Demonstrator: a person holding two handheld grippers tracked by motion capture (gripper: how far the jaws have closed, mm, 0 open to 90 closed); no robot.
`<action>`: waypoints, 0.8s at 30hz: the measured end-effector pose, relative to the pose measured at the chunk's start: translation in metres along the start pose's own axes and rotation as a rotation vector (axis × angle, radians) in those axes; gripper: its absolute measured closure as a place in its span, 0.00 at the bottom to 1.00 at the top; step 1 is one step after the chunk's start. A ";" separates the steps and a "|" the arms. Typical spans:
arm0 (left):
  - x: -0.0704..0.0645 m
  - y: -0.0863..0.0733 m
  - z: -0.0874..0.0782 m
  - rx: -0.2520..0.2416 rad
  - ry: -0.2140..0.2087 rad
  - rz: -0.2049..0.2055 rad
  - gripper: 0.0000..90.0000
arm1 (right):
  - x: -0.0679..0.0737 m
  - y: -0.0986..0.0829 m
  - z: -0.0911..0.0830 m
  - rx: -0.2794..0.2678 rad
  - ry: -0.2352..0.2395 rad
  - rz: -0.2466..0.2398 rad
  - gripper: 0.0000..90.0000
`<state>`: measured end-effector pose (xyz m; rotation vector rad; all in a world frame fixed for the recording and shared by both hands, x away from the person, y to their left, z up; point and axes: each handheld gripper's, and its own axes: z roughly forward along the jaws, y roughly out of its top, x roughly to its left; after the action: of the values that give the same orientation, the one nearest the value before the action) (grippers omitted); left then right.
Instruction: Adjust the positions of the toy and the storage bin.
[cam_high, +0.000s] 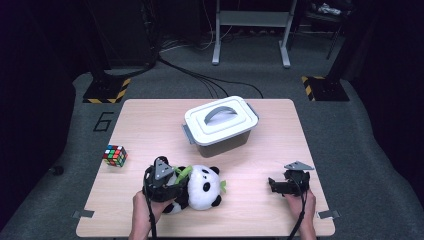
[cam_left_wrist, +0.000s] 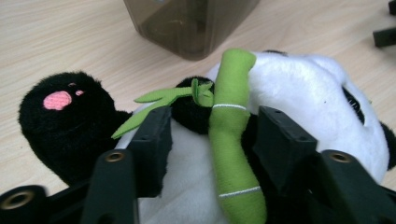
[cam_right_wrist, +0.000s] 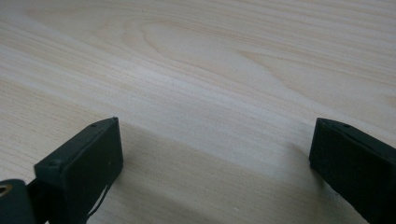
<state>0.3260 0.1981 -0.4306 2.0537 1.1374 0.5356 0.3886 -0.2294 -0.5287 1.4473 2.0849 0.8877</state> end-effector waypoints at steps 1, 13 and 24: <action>0.000 0.000 0.000 0.000 0.000 0.000 0.58 | 0.000 0.000 0.000 0.000 0.000 0.000 0.02; 0.002 -0.007 -0.004 -0.003 -0.048 0.081 0.80 | 0.000 0.000 0.000 0.000 -0.002 -0.002 0.02; 0.023 -0.005 -0.015 -0.004 -0.104 0.121 0.80 | 0.000 0.000 0.000 0.000 0.000 0.000 0.02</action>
<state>0.3253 0.2252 -0.4243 2.1304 0.9554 0.4825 0.3886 -0.2294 -0.5287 1.4472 2.0845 0.8879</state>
